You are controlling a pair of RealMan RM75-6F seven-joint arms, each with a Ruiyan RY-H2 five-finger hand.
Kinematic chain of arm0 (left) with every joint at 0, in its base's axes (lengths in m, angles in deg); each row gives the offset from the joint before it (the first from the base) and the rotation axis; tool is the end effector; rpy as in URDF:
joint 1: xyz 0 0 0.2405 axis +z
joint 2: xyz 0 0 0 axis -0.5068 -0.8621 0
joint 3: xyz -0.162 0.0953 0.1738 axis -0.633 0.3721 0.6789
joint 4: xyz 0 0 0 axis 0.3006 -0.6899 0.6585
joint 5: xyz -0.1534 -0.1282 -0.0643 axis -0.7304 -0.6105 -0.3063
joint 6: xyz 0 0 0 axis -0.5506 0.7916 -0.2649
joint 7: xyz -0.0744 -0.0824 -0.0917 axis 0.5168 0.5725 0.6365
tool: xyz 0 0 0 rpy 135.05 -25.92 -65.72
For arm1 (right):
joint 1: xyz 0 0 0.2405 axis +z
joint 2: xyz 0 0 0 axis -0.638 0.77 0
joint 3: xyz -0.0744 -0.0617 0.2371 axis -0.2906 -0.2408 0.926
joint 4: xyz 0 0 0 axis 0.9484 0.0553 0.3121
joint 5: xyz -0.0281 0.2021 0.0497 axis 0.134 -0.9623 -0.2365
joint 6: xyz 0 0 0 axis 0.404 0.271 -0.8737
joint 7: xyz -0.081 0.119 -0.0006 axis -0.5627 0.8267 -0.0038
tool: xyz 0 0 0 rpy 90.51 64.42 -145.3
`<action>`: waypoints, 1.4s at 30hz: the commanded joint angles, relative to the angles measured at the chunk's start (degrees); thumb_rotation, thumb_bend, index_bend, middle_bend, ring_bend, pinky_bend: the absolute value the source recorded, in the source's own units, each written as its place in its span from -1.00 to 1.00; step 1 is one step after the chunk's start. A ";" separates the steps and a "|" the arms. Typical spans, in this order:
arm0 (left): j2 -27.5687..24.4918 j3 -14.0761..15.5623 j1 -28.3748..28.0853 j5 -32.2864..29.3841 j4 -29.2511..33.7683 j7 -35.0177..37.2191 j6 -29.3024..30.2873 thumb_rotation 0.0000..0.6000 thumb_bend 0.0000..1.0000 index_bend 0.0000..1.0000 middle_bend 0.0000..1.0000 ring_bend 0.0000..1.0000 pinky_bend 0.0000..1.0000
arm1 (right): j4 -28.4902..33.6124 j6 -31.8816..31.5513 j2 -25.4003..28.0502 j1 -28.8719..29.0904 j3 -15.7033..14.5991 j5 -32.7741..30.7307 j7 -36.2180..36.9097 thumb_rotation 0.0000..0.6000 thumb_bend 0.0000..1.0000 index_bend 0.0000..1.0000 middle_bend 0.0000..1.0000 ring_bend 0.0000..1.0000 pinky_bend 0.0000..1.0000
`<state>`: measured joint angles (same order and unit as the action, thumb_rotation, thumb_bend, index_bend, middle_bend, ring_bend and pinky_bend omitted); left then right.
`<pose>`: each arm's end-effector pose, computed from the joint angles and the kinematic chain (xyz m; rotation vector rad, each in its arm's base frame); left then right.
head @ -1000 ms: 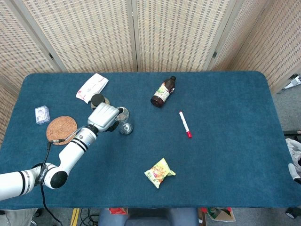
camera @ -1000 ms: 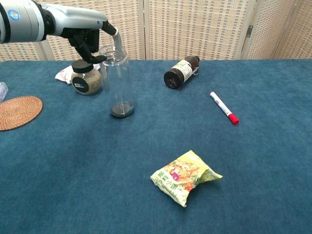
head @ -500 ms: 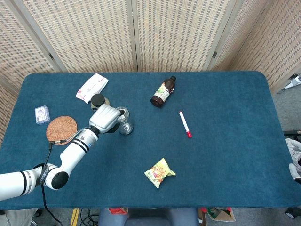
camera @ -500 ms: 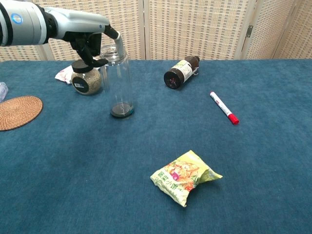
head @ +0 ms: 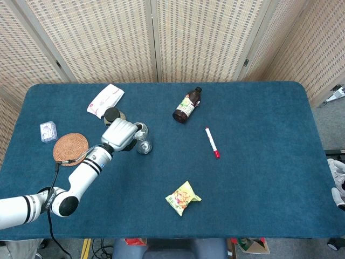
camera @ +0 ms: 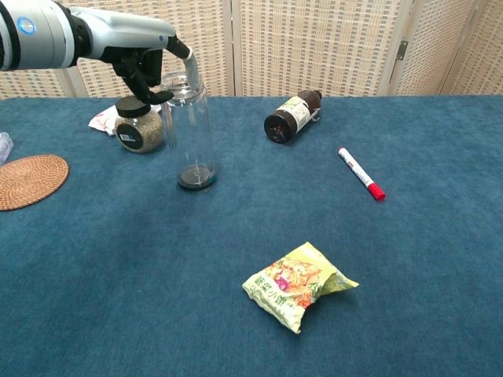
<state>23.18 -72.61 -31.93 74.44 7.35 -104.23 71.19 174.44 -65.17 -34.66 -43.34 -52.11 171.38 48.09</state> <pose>-0.0649 0.3952 0.0619 -2.0062 -0.6918 -0.8103 -0.3411 -0.1341 0.2329 1.2680 -0.8114 0.9290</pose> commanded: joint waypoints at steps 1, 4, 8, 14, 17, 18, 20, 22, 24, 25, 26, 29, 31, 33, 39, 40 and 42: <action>0.09 0.15 -0.13 -0.19 -0.21 -0.42 0.17 1.00 -0.04 -0.34 1.00 1.00 1.00 | -0.02 0.00 -0.03 -0.01 0.00 0.00 0.02 1.00 -0.26 -0.52 -0.32 -0.75 -0.57; 0.55 0.42 -0.38 -0.87 -0.98 -1.30 0.44 1.00 -0.04 -0.34 1.00 1.00 1.00 | -0.07 -0.06 -0.03 -0.08 -0.02 0.00 0.04 1.00 -0.27 -0.52 -0.33 -0.75 -0.57; 0.99 0.57 -0.62 -1.53 -1.64 -2.02 0.72 1.00 -0.04 -0.34 1.00 1.00 1.00 | -0.07 -0.11 0.00 -0.15 -0.03 -0.02 0.10 1.00 -0.27 -0.52 -0.32 -0.75 -0.57; 1.17 0.81 -0.80 -2.30 -1.96 -2.55 0.67 1.00 -0.04 -0.34 1.00 1.00 1.00 | -0.15 -0.10 -0.03 -0.19 -0.04 -0.06 0.16 1.00 -0.27 -0.52 -0.33 -0.75 -0.57; 1.16 0.93 -0.88 -2.59 -1.93 -2.80 0.68 1.00 -0.04 -0.34 1.00 1.00 1.00 | -0.16 -0.05 -0.02 -0.13 -0.01 -0.02 0.17 1.00 -0.27 -0.52 -0.33 -0.75 -0.57; 1.17 1.00 -0.91 -2.67 -1.90 -2.91 0.64 1.00 -0.04 -0.34 1.00 1.00 1.00 | -0.18 -0.06 -0.04 -0.13 0.00 -0.03 0.17 1.00 -0.27 -0.52 -0.32 -0.75 -0.57; 1.20 1.12 -0.99 -2.83 -1.86 -3.10 0.59 1.00 -0.04 -0.34 1.00 1.00 1.00 | -0.18 -0.09 -0.04 -0.14 0.00 -0.01 0.18 1.00 -0.27 -0.52 -0.33 -0.75 -0.57; 1.23 1.15 -1.06 -2.96 -1.87 -3.22 0.60 1.00 -0.04 -0.34 1.00 1.00 1.00 | -0.18 -0.14 -0.04 -0.18 0.00 -0.01 0.18 1.00 -0.27 -0.52 -0.33 -0.75 -0.57; 1.25 1.22 -1.12 -3.10 -1.83 -3.32 0.55 1.00 -0.04 -0.34 1.00 1.00 1.00 | -0.17 -0.21 -0.03 -0.23 0.00 -0.02 0.22 1.00 -0.27 -0.52 -0.33 -0.75 -0.57; 1.25 1.26 -1.15 -3.15 -1.80 -3.38 0.52 1.00 -0.04 -0.34 1.00 1.00 1.00 | -0.19 -0.26 -0.02 -0.28 0.00 -0.04 0.25 1.00 -0.27 -0.52 -0.32 -0.75 -0.57; 1.25 1.33 -1.19 -3.19 -1.76 -3.48 0.49 1.00 -0.04 -0.34 1.00 1.00 1.00 | -0.19 -0.33 -0.01 -0.34 -0.01 -0.04 0.28 1.00 -0.27 -0.52 -0.32 -0.75 -0.57; 1.22 1.31 -1.24 -3.33 -1.60 -3.49 0.59 1.00 -0.04 -0.34 1.00 1.00 1.00 | -0.18 -0.40 0.00 -0.38 0.00 -0.03 0.31 1.00 -0.27 -0.52 -0.32 -0.75 -0.57; 1.05 1.18 -1.27 -3.44 -1.40 -3.43 0.71 1.00 -0.04 -0.34 1.00 1.00 1.00 | -0.18 -0.41 0.00 -0.39 0.00 -0.02 0.32 1.00 -0.27 -0.52 -0.32 -0.75 -0.57; 0.78 0.95 -1.21 -3.45 -1.08 -3.19 0.91 1.00 -0.04 -0.34 1.00 1.00 1.00 | -0.16 -0.46 0.00 -0.41 0.00 -0.01 0.34 1.00 -0.27 -0.52 -0.32 -0.75 -0.57; -1.35 0.14 -0.17 -2.72 1.52 -1.53 2.28 1.00 -0.04 -0.35 1.00 1.00 1.00 | -0.11 -0.50 0.03 -0.42 0.00 0.09 0.36 1.00 -0.27 -0.52 -0.32 -0.75 -0.57; -1.89 -0.08 0.33 -2.34 2.25 -0.84 2.85 1.00 -0.04 -0.35 1.00 1.00 1.00 | -0.12 -0.55 0.01 -0.44 -0.02 0.16 0.35 1.00 -0.26 -0.52 -0.32 -0.75 -0.57; -2.69 -0.40 1.33 -1.48 3.36 0.45 3.93 1.00 -0.04 -0.37 1.00 0.97 1.00 | -0.15 -0.56 0.02 -0.41 0.02 0.16 0.38 1.00 -0.27 -0.52 -0.33 -0.75 -0.57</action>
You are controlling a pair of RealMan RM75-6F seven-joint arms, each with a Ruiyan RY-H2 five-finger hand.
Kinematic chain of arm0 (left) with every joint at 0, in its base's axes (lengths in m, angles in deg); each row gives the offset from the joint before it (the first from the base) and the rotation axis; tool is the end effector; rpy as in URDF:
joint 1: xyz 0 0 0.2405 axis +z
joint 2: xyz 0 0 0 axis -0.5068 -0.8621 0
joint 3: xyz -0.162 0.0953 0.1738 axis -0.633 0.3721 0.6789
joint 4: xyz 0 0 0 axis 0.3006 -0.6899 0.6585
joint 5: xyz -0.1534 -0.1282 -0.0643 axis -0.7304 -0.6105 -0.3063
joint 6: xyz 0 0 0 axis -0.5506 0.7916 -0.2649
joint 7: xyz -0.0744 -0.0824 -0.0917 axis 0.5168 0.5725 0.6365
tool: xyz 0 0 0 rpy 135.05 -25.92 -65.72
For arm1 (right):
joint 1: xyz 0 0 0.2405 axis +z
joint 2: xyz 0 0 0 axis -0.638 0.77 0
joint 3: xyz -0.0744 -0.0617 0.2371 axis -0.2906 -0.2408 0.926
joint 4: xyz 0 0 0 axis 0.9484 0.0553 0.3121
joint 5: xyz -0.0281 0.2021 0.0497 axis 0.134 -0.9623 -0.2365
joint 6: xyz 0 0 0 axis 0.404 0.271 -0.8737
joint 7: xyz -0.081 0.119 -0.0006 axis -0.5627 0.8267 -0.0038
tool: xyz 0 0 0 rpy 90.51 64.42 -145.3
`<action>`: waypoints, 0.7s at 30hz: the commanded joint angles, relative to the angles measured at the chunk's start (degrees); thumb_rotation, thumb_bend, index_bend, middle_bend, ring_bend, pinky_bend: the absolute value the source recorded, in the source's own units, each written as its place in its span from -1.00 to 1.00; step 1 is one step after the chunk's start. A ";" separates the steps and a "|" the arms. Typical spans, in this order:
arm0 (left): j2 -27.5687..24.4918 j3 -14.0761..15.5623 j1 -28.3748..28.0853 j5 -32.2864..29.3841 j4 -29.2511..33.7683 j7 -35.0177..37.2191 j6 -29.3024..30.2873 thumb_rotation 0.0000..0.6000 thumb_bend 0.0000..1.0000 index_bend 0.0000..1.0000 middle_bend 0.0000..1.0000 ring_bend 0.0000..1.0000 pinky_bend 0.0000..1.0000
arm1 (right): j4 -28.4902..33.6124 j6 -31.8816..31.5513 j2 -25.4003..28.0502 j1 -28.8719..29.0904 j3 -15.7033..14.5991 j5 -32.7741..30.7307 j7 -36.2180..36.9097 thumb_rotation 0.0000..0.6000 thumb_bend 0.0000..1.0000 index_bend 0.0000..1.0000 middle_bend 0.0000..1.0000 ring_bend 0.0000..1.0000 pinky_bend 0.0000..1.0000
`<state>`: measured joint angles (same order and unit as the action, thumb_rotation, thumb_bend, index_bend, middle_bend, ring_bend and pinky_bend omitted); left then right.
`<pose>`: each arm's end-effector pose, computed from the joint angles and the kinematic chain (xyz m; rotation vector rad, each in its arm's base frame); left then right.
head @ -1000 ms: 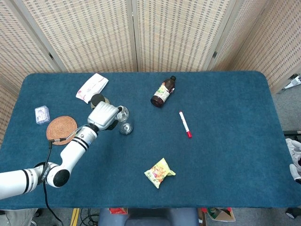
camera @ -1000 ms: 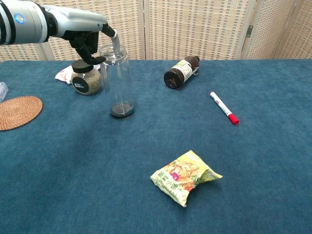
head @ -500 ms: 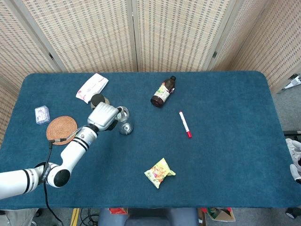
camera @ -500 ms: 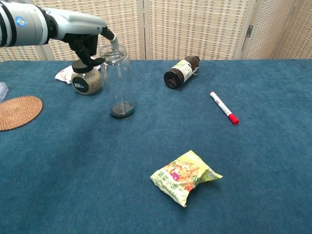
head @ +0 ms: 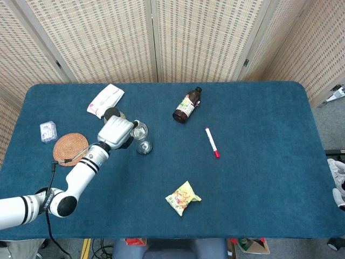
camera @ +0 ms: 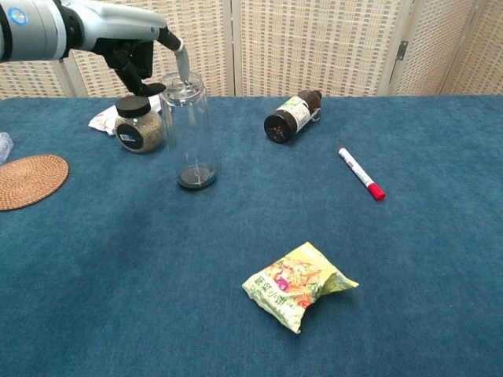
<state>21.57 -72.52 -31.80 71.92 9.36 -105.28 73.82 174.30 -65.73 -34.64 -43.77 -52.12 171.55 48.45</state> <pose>-0.0671 0.3948 0.0736 -1.9530 -0.7049 -0.8129 -0.3413 -0.1314 0.2341 1.2628 -0.8094 0.9336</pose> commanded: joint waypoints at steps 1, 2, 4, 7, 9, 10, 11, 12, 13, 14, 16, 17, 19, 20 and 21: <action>-1.43 -0.68 1.84 1.68 1.85 2.31 2.06 1.00 -0.04 -0.38 0.98 0.93 1.00 | -0.02 0.01 0.00 0.03 0.04 -0.01 0.01 1.00 -0.27 -0.52 -0.33 -0.75 -0.57; -1.90 -0.80 2.82 2.68 2.49 3.38 3.14 1.00 -0.04 -0.40 0.96 0.90 1.00 | -0.02 0.03 0.03 0.07 0.03 0.07 0.03 1.00 -0.27 -0.52 -0.33 -0.75 -0.57; -2.67 -0.78 4.47 3.96 3.50 4.61 5.19 1.00 -0.04 -0.42 0.90 0.83 1.00 | 0.00 0.02 0.12 0.10 0.00 0.23 0.01 1.00 -0.27 -0.52 -0.32 -0.75 -0.57; -3.88 -0.66 7.65 5.76 5.43 7.00 8.76 1.00 -0.04 -0.45 0.76 0.66 1.00 | 0.06 0.06 0.28 0.16 0.09 0.14 0.01 1.00 -0.27 -0.52 -0.32 -0.75 -0.57; -4.62 -0.44 10.17 7.03 6.64 8.72 11.55 1.00 -0.08 -0.46 0.61 0.52 1.00 | 0.06 0.18 0.34 0.23 0.07 0.19 -0.02 1.00 -0.27 -0.52 -0.33 -0.75 -0.57; -4.96 -0.24 11.64 7.72 7.24 9.51 13.25 1.00 -0.11 -0.46 0.54 0.46 1.00 | 0.11 0.30 0.40 0.30 0.06 0.19 0.00 1.00 -0.27 -0.52 -0.33 -0.75 -0.57; -5.24 -0.02 12.78 8.29 7.68 10.09 14.48 1.00 -0.15 -0.46 0.46 0.39 1.00 | 0.15 0.39 0.45 0.35 0.07 0.18 0.01 1.00 -0.27 -0.52 -0.32 -0.75 -0.57; -5.43 0.21 13.95 8.88 8.04 10.66 15.77 1.00 -0.17 -0.46 0.37 0.32 1.00 | 0.22 0.49 0.51 0.41 0.09 0.17 -0.01 1.00 -0.27 -0.52 -0.32 -0.75 -0.57; -5.61 0.48 15.15 9.50 8.47 11.23 17.06 1.00 -0.19 -0.46 0.29 0.26 0.99 | 0.28 0.59 0.56 0.49 0.11 0.17 -0.06 1.00 -0.27 -0.52 -0.32 -0.75 -0.57; -5.86 0.95 16.79 10.31 9.11 11.91 18.73 1.00 -0.20 -0.47 0.23 0.21 0.96 | 0.36 0.72 0.62 0.60 0.13 0.20 -0.12 1.00 -0.27 -0.52 -0.32 -0.75 -0.57; -6.21 2.05 19.57 11.77 9.91 12.62 21.39 1.00 -0.22 -0.47 0.10 0.12 0.81 | 0.58 1.05 0.77 0.82 0.13 0.25 -0.27 1.00 -0.27 -0.52 -0.32 -0.75 -0.57; -6.22 2.58 20.75 12.50 10.09 12.83 22.52 1.00 -0.23 -0.47 0.04 0.06 0.70 | 0.68 1.24 0.84 0.93 0.13 0.24 -0.35 1.00 -0.27 -0.52 -0.32 -0.75 -0.57; -6.10 4.10 23.42 14.32 10.08 12.96 24.84 1.00 -0.23 -0.47 -0.07 -0.05 0.52 | 0.92 1.76 1.00 1.26 0.15 0.26 -0.57 1.00 -0.27 -0.52 -0.33 -0.75 -0.57; -5.99 4.77 24.53 14.99 10.04 12.93 25.70 1.00 -0.24 -0.47 -0.12 -0.10 0.43 | 1.04 2.05 1.09 1.42 0.13 0.26 -0.67 1.00 -0.27 -0.52 -0.33 -0.75 -0.57; -5.85 5.41 25.61 15.54 9.98 12.92 26.49 1.00 -0.24 -0.47 -0.17 -0.16 0.32 | 1.16 2.28 1.13 1.57 0.12 0.30 -0.78 1.00 -0.27 -0.52 -0.33 -0.75 -0.57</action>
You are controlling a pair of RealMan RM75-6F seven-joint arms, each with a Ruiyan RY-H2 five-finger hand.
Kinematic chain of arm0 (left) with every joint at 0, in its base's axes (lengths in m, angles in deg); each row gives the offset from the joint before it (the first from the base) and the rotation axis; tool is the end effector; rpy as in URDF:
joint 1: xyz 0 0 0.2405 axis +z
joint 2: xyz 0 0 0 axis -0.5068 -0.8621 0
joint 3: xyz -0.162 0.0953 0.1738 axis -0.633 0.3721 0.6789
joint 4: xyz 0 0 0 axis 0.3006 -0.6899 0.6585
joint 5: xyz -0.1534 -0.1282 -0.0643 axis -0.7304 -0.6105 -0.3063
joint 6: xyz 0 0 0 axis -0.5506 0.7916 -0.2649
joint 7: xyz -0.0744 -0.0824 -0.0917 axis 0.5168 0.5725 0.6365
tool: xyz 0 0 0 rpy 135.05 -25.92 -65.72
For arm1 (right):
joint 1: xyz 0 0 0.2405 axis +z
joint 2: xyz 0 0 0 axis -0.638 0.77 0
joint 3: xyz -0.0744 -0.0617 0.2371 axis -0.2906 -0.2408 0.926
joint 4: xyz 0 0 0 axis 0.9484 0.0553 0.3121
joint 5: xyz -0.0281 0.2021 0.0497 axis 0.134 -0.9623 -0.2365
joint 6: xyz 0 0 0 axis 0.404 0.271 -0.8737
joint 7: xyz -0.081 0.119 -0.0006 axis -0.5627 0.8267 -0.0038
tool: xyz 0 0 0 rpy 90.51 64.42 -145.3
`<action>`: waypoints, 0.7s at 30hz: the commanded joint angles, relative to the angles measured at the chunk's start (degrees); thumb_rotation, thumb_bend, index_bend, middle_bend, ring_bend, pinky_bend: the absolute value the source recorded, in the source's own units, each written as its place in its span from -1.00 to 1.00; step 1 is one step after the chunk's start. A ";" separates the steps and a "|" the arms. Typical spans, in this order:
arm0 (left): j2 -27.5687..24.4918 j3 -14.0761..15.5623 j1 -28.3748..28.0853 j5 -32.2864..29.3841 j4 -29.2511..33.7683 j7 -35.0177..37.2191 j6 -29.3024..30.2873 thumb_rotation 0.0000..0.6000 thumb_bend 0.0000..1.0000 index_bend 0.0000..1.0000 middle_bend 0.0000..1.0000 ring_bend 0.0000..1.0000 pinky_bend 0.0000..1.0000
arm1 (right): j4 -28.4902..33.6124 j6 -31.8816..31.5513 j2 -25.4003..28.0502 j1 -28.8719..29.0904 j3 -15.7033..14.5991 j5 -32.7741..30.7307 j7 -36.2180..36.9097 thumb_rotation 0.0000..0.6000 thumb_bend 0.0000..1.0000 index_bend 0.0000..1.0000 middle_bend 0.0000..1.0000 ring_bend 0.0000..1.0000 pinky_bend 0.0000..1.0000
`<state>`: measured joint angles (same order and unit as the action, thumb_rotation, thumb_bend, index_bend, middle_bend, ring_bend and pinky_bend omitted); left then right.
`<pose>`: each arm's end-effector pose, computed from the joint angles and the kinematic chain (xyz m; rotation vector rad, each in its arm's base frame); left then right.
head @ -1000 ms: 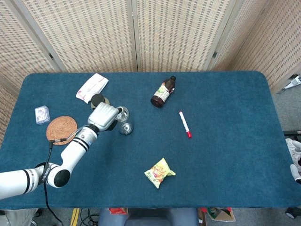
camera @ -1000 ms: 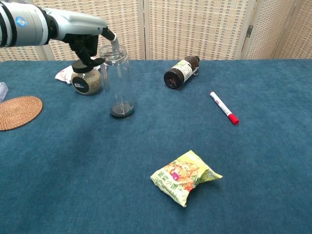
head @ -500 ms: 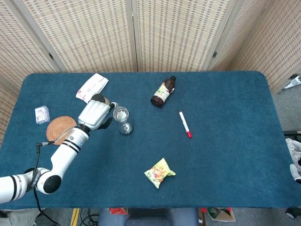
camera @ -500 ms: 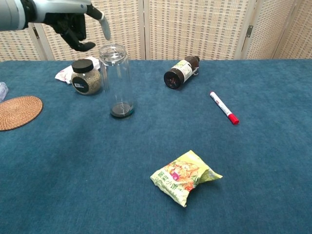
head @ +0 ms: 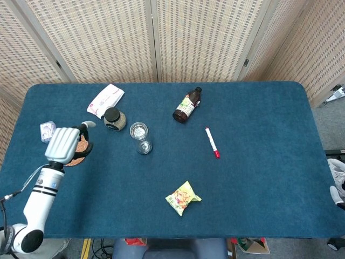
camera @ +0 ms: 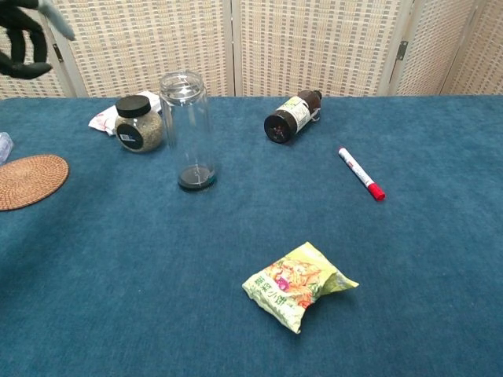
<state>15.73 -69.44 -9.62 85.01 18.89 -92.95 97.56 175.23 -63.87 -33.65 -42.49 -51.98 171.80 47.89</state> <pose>-0.1669 0.3262 0.1366 -1.5430 -0.8639 -0.9844 -0.3380 -0.1401 0.2341 1.2930 -0.8136 0.9251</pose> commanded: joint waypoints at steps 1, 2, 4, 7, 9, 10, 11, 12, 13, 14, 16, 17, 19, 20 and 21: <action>0.22 3.05 4.86 3.18 0.32 0.67 3.89 1.00 -0.24 -0.47 -0.20 -0.20 0.23 | 0.35 0.72 0.18 0.52 -0.01 0.11 -0.35 1.00 -0.27 -0.52 -0.34 -0.75 -0.57; 0.37 3.58 5.94 3.80 0.28 0.91 4.68 1.00 -0.24 -0.47 -0.23 -0.23 0.18 | 0.43 0.97 0.19 0.72 -0.03 0.22 -0.47 1.00 -0.27 -0.52 -0.35 -0.75 -0.57; 0.79 4.66 8.44 5.19 -0.11 1.79 6.47 1.00 -0.24 -0.47 -0.28 -0.29 0.09 | 0.59 1.52 0.24 1.18 -0.09 0.52 -0.80 1.00 -0.27 -0.52 -0.37 -0.75 -0.57; 1.07 5.80 11.38 6.93 -0.77 3.31 8.26 1.00 -0.24 -0.47 -0.29 -0.30 0.06 | 0.86 1.82 0.24 1.60 -0.11 0.92 -1.22 1.00 -0.27 -0.52 -0.37 -0.75 -0.57; 1.76 6.53 13.65 8.28 -1.74 3.68 10.22 1.00 -0.24 -0.48 -0.29 -0.30 0.04 | 1.02 2.00 0.06 1.87 -0.20 1.25 -1.59 1.00 -0.26 -0.52 -0.37 -0.75 -0.57; 2.09 6.82 14.50 8.91 -2.19 3.67 10.95 1.00 -0.23 -0.48 -0.29 -0.30 0.03 | 1.07 2.07 -0.05 1.96 -0.25 1.37 -1.74 1.00 -0.26 -0.52 -0.37 -0.75 -0.57; 2.59 7.13 15.64 10.02 -2.71 3.66 12.18 1.00 -0.23 -0.48 -0.30 -0.31 0.01 | 1.11 2.20 -0.22 2.10 -0.29 1.48 -1.92 1.00 -0.26 -0.52 -0.37 -0.75 -0.57; 2.97 7.33 16.45 10.88 -3.06 3.57 13.12 1.00 -0.23 -0.48 -0.32 -0.31 0.00 | 1.12 2.28 -0.34 2.20 -0.30 1.51 -2.03 1.00 -0.27 -0.52 -0.37 -0.75 -0.57; 3.53 7.51 17.45 11.92 -3.67 3.62 14.17 1.00 -0.24 -0.48 -0.33 -0.32 -0.02 | 1.13 2.39 -0.47 2.33 -0.29 1.53 -2.16 1.00 -0.27 -0.52 -0.37 -0.75 -0.57; 4.06 7.56 18.15 12.68 -4.28 3.82 14.91 1.00 -0.24 -0.48 -0.33 -0.32 -0.02 | 1.13 2.44 -0.58 2.42 -0.28 1.55 -2.24 1.00 -0.27 -0.52 -0.37 -0.75 -0.57; 5.10 7.58 19.45 14.27 -5.46 4.30 16.37 1.00 -0.24 -0.48 -0.35 -0.33 -0.04 | 1.17 2.54 -0.78 2.53 -0.33 1.59 -2.35 1.00 -0.27 -0.52 -0.37 -0.75 -0.57; 5.62 7.62 20.28 15.05 -6.07 4.55 17.07 1.00 -0.24 -0.48 -0.35 -0.33 -0.04 | 1.22 2.60 -0.86 2.60 -0.36 1.63 -2.42 1.00 -0.27 -0.52 -0.37 -0.75 -0.57; 6.05 7.70 21.27 15.91 -6.48 4.67 17.60 1.00 -0.24 -0.48 -0.35 -0.33 -0.05 | 1.30 2.60 -0.92 2.68 -0.38 1.67 -2.55 1.00 -0.27 -0.52 -0.37 -0.75 -0.57; 6.16 7.66 21.82 16.50 -6.53 4.77 17.91 1.00 -0.24 -0.48 -0.35 -0.33 -0.05 | 1.37 2.53 -0.91 2.70 -0.36 1.67 -2.62 1.00 -0.27 -0.52 -0.37 -0.75 -0.57; 6.22 7.59 22.20 16.86 -6.53 4.87 18.08 1.00 -0.24 -0.48 -0.35 -0.33 -0.05 | 1.44 2.48 -0.90 2.72 -0.34 1.65 -2.65 1.00 -0.27 -0.52 -0.37 -0.75 -0.57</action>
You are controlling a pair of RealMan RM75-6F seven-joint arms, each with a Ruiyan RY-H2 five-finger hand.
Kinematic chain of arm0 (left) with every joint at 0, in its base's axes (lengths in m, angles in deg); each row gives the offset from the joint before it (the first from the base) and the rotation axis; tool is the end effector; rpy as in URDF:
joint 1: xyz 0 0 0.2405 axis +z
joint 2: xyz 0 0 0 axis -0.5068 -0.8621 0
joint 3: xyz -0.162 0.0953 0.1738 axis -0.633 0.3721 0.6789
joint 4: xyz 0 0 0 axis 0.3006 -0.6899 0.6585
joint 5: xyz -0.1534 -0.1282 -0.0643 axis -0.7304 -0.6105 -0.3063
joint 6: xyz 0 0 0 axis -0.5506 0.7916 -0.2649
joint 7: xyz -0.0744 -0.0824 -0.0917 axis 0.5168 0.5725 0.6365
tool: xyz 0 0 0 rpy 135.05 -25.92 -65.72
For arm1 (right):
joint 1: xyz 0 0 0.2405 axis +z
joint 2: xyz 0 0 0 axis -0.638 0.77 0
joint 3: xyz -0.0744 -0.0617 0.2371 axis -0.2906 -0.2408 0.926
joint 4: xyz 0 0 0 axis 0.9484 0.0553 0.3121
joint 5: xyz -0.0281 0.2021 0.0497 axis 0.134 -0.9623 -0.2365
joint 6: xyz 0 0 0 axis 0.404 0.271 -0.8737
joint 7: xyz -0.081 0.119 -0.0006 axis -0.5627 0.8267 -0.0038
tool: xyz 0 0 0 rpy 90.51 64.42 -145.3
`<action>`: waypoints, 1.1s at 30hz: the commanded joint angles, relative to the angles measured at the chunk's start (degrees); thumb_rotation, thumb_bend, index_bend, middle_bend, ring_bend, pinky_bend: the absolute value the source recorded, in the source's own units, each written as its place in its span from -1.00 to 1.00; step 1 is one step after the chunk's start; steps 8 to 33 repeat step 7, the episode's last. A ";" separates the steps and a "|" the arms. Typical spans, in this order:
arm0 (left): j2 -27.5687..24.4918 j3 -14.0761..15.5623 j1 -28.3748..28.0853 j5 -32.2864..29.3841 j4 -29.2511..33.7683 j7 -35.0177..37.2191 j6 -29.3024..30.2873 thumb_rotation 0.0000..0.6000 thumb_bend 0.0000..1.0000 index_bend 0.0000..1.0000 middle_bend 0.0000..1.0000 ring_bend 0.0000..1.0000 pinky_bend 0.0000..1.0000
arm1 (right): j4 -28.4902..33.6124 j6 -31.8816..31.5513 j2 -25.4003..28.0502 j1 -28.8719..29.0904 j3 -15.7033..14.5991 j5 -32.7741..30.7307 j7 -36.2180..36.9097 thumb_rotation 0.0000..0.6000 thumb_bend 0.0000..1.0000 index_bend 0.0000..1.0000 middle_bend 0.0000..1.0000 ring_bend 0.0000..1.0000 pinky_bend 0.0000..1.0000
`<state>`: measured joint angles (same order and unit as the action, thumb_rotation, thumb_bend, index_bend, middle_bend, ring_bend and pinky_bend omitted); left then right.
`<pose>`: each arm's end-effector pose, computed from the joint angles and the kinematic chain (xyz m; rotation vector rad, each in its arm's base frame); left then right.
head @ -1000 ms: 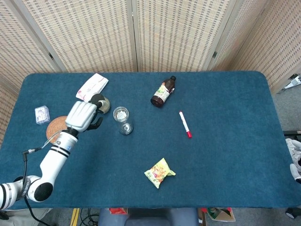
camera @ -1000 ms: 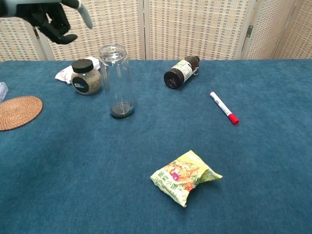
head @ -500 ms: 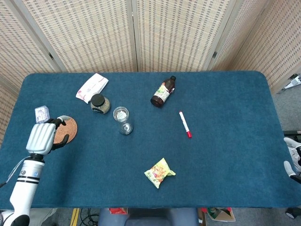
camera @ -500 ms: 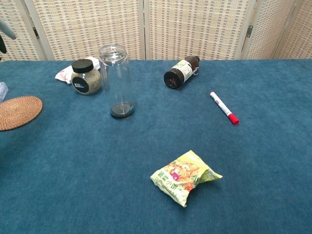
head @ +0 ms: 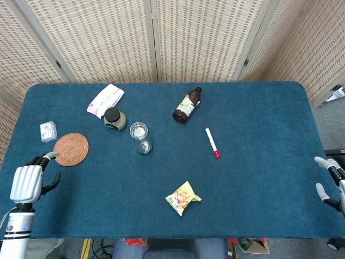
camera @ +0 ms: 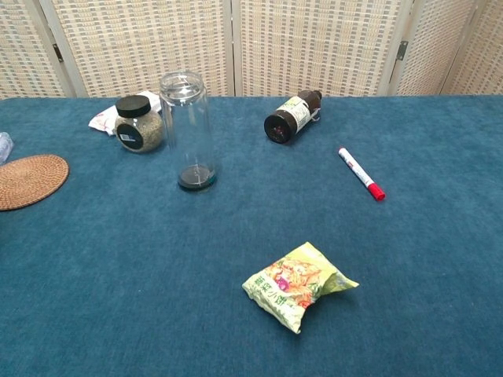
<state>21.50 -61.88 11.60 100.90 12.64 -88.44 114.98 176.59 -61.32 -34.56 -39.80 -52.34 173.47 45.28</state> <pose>-0.2577 0.2264 0.1352 -1.3428 -0.8510 -0.9554 -0.3279 -0.1553 0.2175 1.3639 -0.8183 0.9336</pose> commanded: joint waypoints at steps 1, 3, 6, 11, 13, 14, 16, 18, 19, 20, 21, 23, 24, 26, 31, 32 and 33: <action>0.48 -0.10 1.44 1.34 -0.22 0.51 0.77 1.00 -0.23 -0.48 -0.35 -0.33 -0.06 | 0.17 -0.13 0.02 0.03 0.05 -0.05 -0.08 1.00 -0.26 -0.52 -0.37 -0.75 -0.57; 0.62 -0.41 2.01 1.94 -0.24 0.74 0.95 1.00 -0.24 -0.47 -0.35 -0.33 -0.07 | 0.26 -0.20 0.03 0.04 0.04 -0.05 -0.14 1.00 -0.26 -0.52 -0.37 -0.75 -0.57; 0.79 -0.82 2.68 2.91 -0.35 0.73 0.82 1.00 -0.23 -0.47 -0.35 -0.33 -0.07 | 0.45 -0.32 0.02 0.04 -0.01 -0.02 -0.28 1.00 -0.27 -0.52 -0.37 -0.75 -0.57; 0.79 -1.00 2.91 3.29 -0.32 0.69 0.76 1.00 -0.23 -0.47 -0.35 -0.33 -0.07 | 0.51 -0.41 0.03 0.01 -0.03 0.01 -0.33 1.00 -0.27 -0.52 -0.37 -0.75 -0.57; 0.79 -1.00 2.91 3.29 -0.32 0.69 0.76 1.00 -0.23 -0.47 -0.35 -0.33 -0.07 | 0.51 -0.41 0.03 0.01 -0.03 0.01 -0.33 1.00 -0.27 -0.52 -0.37 -0.75 -0.57; 0.79 -1.00 2.91 3.29 -0.32 0.69 0.76 1.00 -0.23 -0.47 -0.35 -0.33 -0.07 | 0.51 -0.41 0.03 0.01 -0.03 0.01 -0.33 1.00 -0.27 -0.52 -0.37 -0.75 -0.57; 0.79 -1.00 2.91 3.29 -0.32 0.69 0.76 1.00 -0.23 -0.47 -0.35 -0.33 -0.07 | 0.51 -0.41 0.03 0.01 -0.03 0.01 -0.33 1.00 -0.27 -0.52 -0.37 -0.75 -0.57; 0.79 -1.00 2.91 3.29 -0.32 0.69 0.76 1.00 -0.23 -0.47 -0.35 -0.33 -0.07 | 0.51 -0.41 0.03 0.01 -0.03 0.01 -0.33 1.00 -0.27 -0.52 -0.37 -0.75 -0.57; 0.79 -1.00 2.91 3.29 -0.32 0.69 0.76 1.00 -0.23 -0.47 -0.35 -0.33 -0.07 | 0.51 -0.41 0.03 0.01 -0.03 0.01 -0.33 1.00 -0.27 -0.52 -0.37 -0.75 -0.57; 0.79 -1.00 2.91 3.29 -0.32 0.69 0.76 1.00 -0.23 -0.47 -0.35 -0.33 -0.07 | 0.51 -0.41 0.03 0.01 -0.03 0.01 -0.33 1.00 -0.27 -0.52 -0.37 -0.75 -0.57; 0.79 -1.00 2.91 3.29 -0.32 0.69 0.76 1.00 -0.23 -0.47 -0.35 -0.33 -0.07 | 0.51 -0.41 0.03 0.01 -0.03 0.01 -0.33 1.00 -0.27 -0.52 -0.37 -0.75 -0.57; 0.79 -1.00 2.91 3.29 -0.32 0.69 0.76 1.00 -0.23 -0.47 -0.35 -0.33 -0.07 | 0.51 -0.41 0.03 0.01 -0.03 0.01 -0.33 1.00 -0.27 -0.52 -0.37 -0.75 -0.57; 0.79 -1.00 2.91 3.29 -0.32 0.69 0.76 1.00 -0.23 -0.47 -0.35 -0.33 -0.07 | 0.51 -0.41 0.03 0.01 -0.03 0.01 -0.33 1.00 -0.27 -0.52 -0.37 -0.75 -0.57; 0.79 -1.00 2.91 3.29 -0.32 0.69 0.76 1.00 -0.23 -0.47 -0.35 -0.33 -0.07 | 0.51 -0.41 0.03 0.01 -0.03 0.01 -0.33 1.00 -0.27 -0.52 -0.37 -0.75 -0.57; 0.79 -1.00 2.91 3.29 -0.32 0.69 0.76 1.00 -0.23 -0.47 -0.35 -0.33 -0.07 | 0.51 -0.41 0.03 0.01 -0.03 0.01 -0.33 1.00 -0.27 -0.52 -0.37 -0.75 -0.57; 0.79 -1.00 2.91 3.29 -0.32 0.69 0.76 1.00 -0.23 -0.47 -0.35 -0.33 -0.07 | 0.51 -0.41 0.03 0.01 -0.03 0.01 -0.33 1.00 -0.27 -0.52 -0.37 -0.75 -0.57; 0.79 -1.00 2.91 3.29 -0.32 0.69 0.76 1.00 -0.23 -0.47 -0.35 -0.33 -0.07 | 0.51 -0.41 0.03 0.01 -0.03 0.01 -0.33 1.00 -0.27 -0.52 -0.37 -0.75 -0.57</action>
